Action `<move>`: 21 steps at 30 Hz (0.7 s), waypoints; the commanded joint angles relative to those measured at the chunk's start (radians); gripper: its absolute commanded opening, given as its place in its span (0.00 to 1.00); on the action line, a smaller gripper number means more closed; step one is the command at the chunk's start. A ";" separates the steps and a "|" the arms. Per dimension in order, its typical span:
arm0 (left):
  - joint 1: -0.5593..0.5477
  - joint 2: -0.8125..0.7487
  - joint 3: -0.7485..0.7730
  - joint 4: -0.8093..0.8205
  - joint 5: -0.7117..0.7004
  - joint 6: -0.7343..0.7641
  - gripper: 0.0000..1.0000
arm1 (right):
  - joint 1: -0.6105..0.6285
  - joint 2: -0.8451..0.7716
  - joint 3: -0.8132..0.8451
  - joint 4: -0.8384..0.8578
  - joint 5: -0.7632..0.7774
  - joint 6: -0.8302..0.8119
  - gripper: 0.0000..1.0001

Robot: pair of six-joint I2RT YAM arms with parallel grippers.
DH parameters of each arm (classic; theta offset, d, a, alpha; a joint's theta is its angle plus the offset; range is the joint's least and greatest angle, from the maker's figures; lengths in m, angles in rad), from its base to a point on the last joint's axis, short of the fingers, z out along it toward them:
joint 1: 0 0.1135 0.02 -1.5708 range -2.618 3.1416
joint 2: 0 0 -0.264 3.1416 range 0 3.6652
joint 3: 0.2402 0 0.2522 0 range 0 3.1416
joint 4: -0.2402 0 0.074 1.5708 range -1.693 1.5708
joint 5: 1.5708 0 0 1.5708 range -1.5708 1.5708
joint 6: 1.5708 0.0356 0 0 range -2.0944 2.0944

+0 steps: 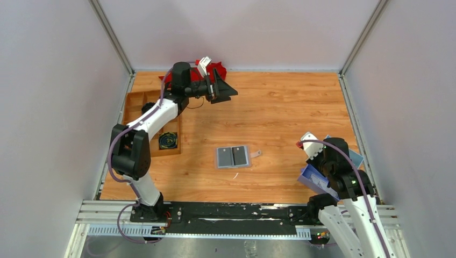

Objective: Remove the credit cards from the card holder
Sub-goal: Move the storage box to the center of the board.

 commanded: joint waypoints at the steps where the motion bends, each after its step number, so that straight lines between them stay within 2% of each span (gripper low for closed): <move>1: 0.008 0.040 0.058 -0.010 0.030 -0.041 1.00 | -0.017 -0.007 -0.036 -0.102 -0.020 -0.018 0.00; 17: 0.008 0.157 0.171 -0.010 -0.002 -0.066 1.00 | -0.202 0.018 -0.089 -0.079 -0.050 -0.158 0.00; 21: 0.008 0.181 0.185 -0.010 0.000 -0.065 1.00 | -0.234 0.090 -0.107 -0.061 -0.083 -0.201 0.00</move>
